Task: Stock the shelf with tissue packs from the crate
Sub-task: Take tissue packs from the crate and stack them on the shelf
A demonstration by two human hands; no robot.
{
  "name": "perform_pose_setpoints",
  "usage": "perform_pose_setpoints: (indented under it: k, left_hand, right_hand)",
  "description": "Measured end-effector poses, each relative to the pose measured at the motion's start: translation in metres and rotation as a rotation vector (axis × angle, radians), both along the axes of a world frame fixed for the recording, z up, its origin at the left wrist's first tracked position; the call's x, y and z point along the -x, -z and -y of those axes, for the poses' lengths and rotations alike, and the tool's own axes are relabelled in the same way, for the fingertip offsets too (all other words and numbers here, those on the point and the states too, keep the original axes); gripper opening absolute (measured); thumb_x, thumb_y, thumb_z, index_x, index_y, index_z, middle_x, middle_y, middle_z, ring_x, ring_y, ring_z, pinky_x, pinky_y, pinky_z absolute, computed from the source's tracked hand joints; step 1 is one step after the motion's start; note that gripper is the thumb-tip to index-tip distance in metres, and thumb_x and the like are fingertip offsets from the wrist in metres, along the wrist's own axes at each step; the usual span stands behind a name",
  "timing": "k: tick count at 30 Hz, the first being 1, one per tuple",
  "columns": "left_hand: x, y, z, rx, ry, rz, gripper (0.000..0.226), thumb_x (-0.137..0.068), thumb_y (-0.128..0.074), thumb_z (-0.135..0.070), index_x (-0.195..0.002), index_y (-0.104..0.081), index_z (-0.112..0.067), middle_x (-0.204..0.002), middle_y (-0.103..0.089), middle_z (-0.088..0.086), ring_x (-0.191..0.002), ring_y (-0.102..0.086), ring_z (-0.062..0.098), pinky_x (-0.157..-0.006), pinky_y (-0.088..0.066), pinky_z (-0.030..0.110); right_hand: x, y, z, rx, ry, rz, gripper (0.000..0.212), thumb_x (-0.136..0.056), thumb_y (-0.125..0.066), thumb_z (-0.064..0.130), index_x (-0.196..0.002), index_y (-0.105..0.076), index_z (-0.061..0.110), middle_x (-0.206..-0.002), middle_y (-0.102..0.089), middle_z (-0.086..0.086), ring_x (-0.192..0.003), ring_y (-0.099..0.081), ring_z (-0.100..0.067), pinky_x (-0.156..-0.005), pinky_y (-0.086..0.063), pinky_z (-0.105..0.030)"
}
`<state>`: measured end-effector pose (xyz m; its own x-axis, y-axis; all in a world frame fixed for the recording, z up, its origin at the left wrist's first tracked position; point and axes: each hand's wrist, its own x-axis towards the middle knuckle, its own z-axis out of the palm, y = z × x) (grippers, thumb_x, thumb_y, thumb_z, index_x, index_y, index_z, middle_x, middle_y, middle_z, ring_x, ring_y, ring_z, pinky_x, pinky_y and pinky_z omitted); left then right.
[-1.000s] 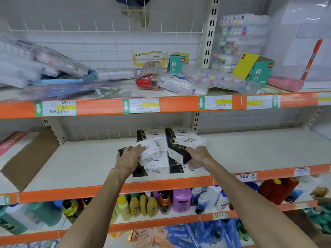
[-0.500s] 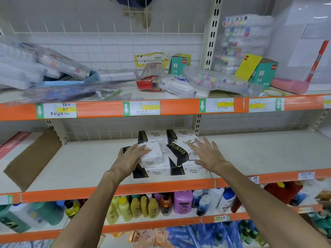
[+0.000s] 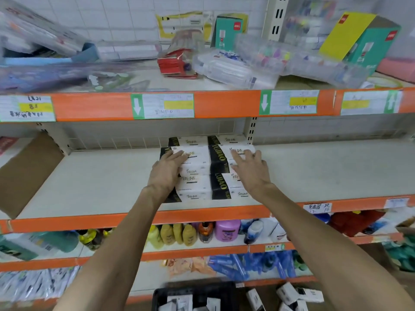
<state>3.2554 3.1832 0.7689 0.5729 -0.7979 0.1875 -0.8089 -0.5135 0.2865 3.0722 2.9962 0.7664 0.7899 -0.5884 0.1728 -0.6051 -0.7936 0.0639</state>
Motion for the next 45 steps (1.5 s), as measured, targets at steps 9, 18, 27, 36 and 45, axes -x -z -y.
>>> perform_pose_setpoints:
  k: [9,18,27,36,45]
  left_hand:
    - [-0.048,0.013,0.057,-0.014,-0.066,0.072,0.058,-0.095,-0.047,-0.005,-0.144,-0.038,-0.036,-0.154,-0.032,-0.01,-0.144,-0.023,0.021,-0.109,-0.028,0.049]
    - [-0.082,0.026,0.095,0.017,-0.077,0.131,0.069,-0.085,-0.058,0.005,-0.141,-0.042,-0.032,-0.152,-0.036,-0.008,-0.143,-0.027,0.023,-0.11,-0.032,0.05]
    - [-0.069,0.011,0.102,-0.162,-0.185,0.128,0.073,-0.093,-0.054,-0.006,-0.15,-0.02,-0.036,-0.159,-0.014,-0.013,-0.148,-0.009,0.015,-0.119,-0.006,0.05]
    - [0.037,-0.004,0.012,0.077,0.003,0.165,0.057,-0.1,-0.042,-0.025,-0.152,-0.022,-0.009,-0.159,-0.019,0.008,-0.147,-0.017,0.026,-0.119,-0.015,0.045]
    - [0.109,0.064,-0.152,0.142,0.04,0.065,0.05,-0.094,-0.044,-0.011,-0.144,-0.037,-0.005,-0.151,-0.036,0.013,-0.14,-0.032,0.028,-0.118,-0.023,0.035]
  right_hand:
    - [-0.057,0.002,0.049,-0.003,0.026,-0.025,0.056,-0.1,-0.046,0.03,-0.15,-0.022,0.023,-0.144,-0.037,-0.016,-0.129,-0.033,-0.04,-0.096,-0.044,-0.048]
    - [-0.089,0.004,0.089,0.021,-0.021,-0.046,0.057,-0.101,-0.043,0.023,-0.153,-0.02,0.021,-0.144,-0.036,-0.018,-0.134,-0.029,-0.043,-0.098,-0.041,-0.05]
    - [-0.097,0.005,0.09,-0.007,0.004,-0.07,0.082,-0.088,-0.065,0.022,-0.152,-0.014,0.023,-0.148,-0.031,-0.014,-0.135,-0.029,-0.039,-0.102,-0.039,-0.05]
    - [-0.002,0.012,0.007,-0.162,-0.201,0.172,0.068,-0.101,-0.04,0.036,-0.154,-0.005,0.011,-0.162,-0.009,-0.007,-0.149,-0.003,-0.024,-0.121,-0.007,-0.044]
    - [0.095,0.081,-0.123,-0.172,-0.24,0.21,0.058,-0.102,-0.041,0.026,-0.152,-0.021,0.005,-0.158,-0.025,-0.012,-0.148,-0.017,-0.025,-0.122,-0.009,-0.04]
